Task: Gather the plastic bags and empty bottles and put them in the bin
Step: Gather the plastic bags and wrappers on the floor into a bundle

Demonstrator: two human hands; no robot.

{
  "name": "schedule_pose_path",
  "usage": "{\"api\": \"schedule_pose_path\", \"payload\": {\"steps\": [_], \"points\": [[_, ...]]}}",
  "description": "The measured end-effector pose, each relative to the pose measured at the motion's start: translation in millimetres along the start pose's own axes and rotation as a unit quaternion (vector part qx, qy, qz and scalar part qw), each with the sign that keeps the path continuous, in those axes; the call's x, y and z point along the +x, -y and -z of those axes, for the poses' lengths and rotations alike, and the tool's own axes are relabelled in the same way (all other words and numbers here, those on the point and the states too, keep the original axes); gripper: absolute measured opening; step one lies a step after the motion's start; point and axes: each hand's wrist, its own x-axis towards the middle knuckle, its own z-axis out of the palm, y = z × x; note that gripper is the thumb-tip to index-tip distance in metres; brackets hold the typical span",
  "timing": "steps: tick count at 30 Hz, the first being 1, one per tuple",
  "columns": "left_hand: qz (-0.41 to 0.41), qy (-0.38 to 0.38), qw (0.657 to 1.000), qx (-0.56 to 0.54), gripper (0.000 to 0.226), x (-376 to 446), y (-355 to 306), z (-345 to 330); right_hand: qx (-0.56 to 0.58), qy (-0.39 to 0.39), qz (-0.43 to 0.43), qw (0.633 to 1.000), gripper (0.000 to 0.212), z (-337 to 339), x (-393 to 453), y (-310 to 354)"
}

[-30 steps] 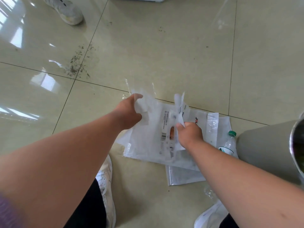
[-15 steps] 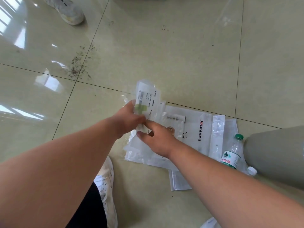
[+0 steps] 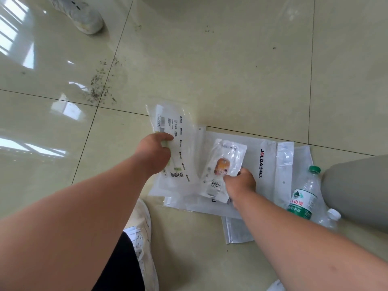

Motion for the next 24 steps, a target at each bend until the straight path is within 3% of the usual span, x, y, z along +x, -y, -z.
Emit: {"api": "schedule_pose_path", "payload": {"steps": [2,6,8,10,12,14,16,18,19,21,24], "points": [[0.007,-0.003,1.000,0.004,0.057,-4,-6,1,0.023,-0.002,0.043,0.999,0.009,11,2,14],[0.018,0.004,0.999,-0.035,0.049,-11,-15,5,0.139,-0.033,0.068,0.987,0.018,42,3,52],[0.012,0.036,0.995,-0.090,0.042,-17,-19,8,0.181,0.036,0.055,0.981,0.018,43,-3,64],[-0.002,0.059,0.991,-0.117,0.069,-22,-25,7,0.170,0.141,0.063,0.973,0.016,33,-14,69],[-0.018,0.050,0.992,-0.118,0.055,-22,-27,0,0.144,0.209,0.090,0.963,0.021,18,-28,67],[-0.038,0.026,0.994,-0.095,0.035,-17,-26,-8,0.035,0.183,0.161,0.969,0.039,9,-33,58],[-0.058,0.015,0.996,-0.062,0.047,-16,-25,-7,-0.183,0.102,0.238,0.948,0.081,11,-28,37],[-0.058,0.017,0.997,-0.054,0.080,-15,-21,-1,-0.414,0.123,0.238,0.870,0.126,19,-21,4],[-0.051,0.018,0.997,-0.052,0.094,-14,-18,2,-0.505,0.156,0.226,0.818,0.137,21,-18,-15],[-0.049,0.022,0.998,-0.042,0.107,-13,-11,5,-0.598,0.192,0.213,0.748,0.140,24,-14,-47],[-0.031,0.000,0.999,-0.043,0.093,-5,-7,3,-0.596,0.175,0.242,0.745,0.104,28,-9,-59]]}}
